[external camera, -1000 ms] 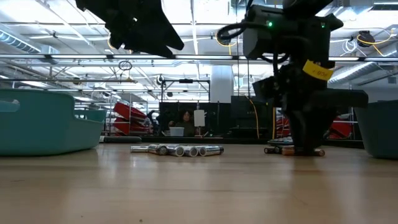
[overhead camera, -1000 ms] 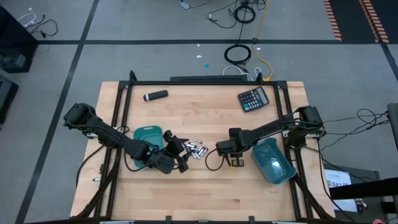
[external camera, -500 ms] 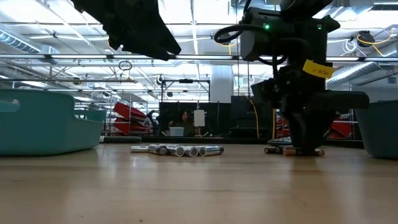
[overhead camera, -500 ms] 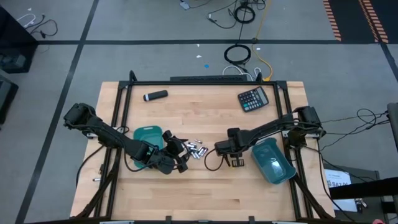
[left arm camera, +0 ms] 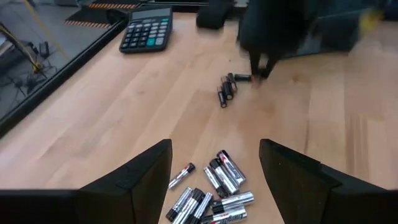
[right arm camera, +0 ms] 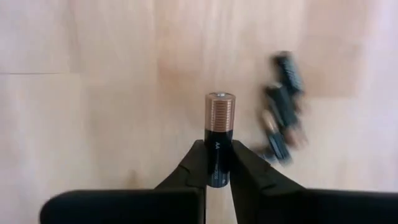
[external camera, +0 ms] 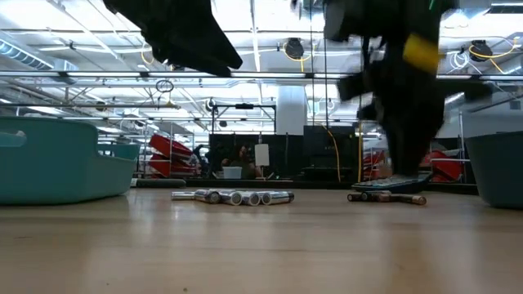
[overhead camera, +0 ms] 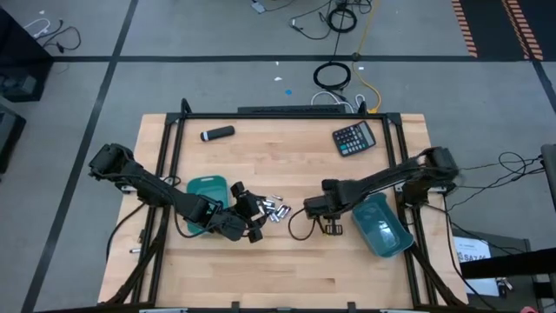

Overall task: Sort batteries
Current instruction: Prepare the light blue bin, then put the black battery into the blue bin

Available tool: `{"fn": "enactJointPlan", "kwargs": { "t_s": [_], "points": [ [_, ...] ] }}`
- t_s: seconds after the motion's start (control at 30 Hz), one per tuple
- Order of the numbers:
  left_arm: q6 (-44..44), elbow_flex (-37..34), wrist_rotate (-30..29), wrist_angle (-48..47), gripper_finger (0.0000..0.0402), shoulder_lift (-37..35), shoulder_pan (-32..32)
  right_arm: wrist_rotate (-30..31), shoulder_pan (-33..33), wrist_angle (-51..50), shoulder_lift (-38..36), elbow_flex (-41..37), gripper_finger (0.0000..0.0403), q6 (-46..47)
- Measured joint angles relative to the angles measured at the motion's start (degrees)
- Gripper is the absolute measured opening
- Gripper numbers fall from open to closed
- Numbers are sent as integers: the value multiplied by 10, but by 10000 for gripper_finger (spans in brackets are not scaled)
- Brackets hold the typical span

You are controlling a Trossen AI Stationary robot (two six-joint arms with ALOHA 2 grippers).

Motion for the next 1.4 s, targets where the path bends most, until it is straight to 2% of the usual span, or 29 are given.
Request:
{"fn": "enactJointPlan", "kwargs": {
  "t_s": [0.2, 0.37, 0.5, 0.63, 0.77, 0.97, 1.07, 1.17, 1.27, 1.4],
  "points": [
    [-16, 0, 43, 0, 253, 0, 0, 0, 23, -132, -108, 35, 23, 75],
    [-38, 0, 53, 0, 253, 0, 0, -42, 51, -224, -180, 41, 23, 177],
    [-50, 0, 54, 0, 253, 0, 0, -56, 90, -281, -207, 31, 33, 245],
    [-46, 0, 59, -1, 253, 0, 0, -55, 120, -287, -207, 4, 38, 278],
    [-46, 0, 72, -1, 253, 0, 0, -61, 143, -264, -207, -28, 66, 284],
    [-46, 0, 90, -2, 253, 0, 0, -55, 148, -262, -207, -44, 174, 285],
    [-46, 0, 91, -2, 253, 0, 2, -53, 148, -265, -207, -42, 207, 255],
    [-45, 0, 97, -2, 253, 0, 5, -51, 148, -242, -207, -46, 210, 225],
    [-45, 0, 97, -5, 253, 0, 7, -39, 143, -203, -207, -70, 196, 208],
    [-44, 0, 97, -6, 253, 0, 7, 74, 139, -242, -195, -91, 175, 206]
  ]
}}
